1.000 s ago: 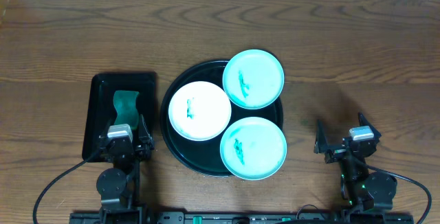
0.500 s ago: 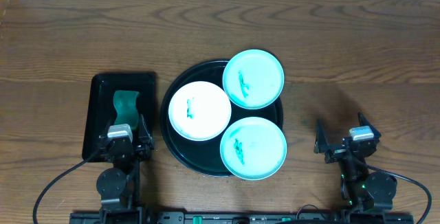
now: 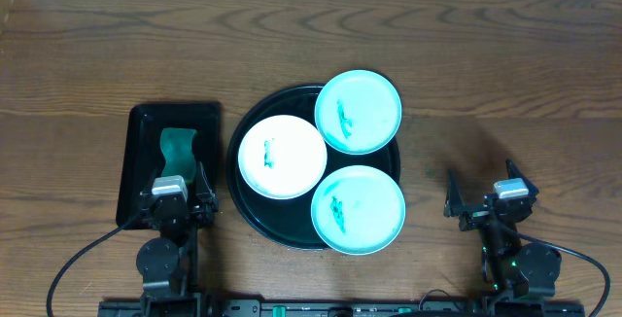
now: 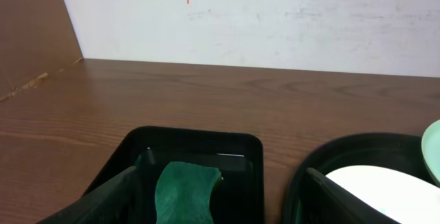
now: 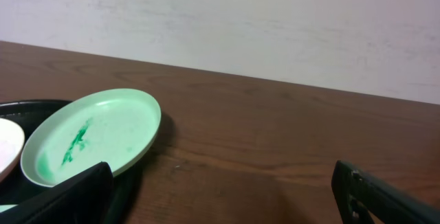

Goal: Clean dirty plates on tray and stack at the side

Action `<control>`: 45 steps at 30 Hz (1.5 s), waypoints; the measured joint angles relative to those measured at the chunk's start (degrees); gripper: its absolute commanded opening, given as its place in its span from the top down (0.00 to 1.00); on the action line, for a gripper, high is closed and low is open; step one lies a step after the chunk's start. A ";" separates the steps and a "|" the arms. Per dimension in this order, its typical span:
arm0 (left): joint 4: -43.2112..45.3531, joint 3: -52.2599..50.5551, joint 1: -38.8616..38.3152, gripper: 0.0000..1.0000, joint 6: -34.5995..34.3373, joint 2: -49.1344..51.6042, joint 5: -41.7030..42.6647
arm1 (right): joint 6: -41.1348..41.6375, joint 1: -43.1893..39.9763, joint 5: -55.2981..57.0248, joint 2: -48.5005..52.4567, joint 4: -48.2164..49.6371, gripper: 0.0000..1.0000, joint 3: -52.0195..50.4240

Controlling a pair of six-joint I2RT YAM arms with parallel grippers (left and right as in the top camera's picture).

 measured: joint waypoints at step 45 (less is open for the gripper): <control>-4.24 5.27 0.00 0.27 0.00 5.29 -0.46 | 0.02 0.00 3.23 2.45 -3.45 0.01 3.30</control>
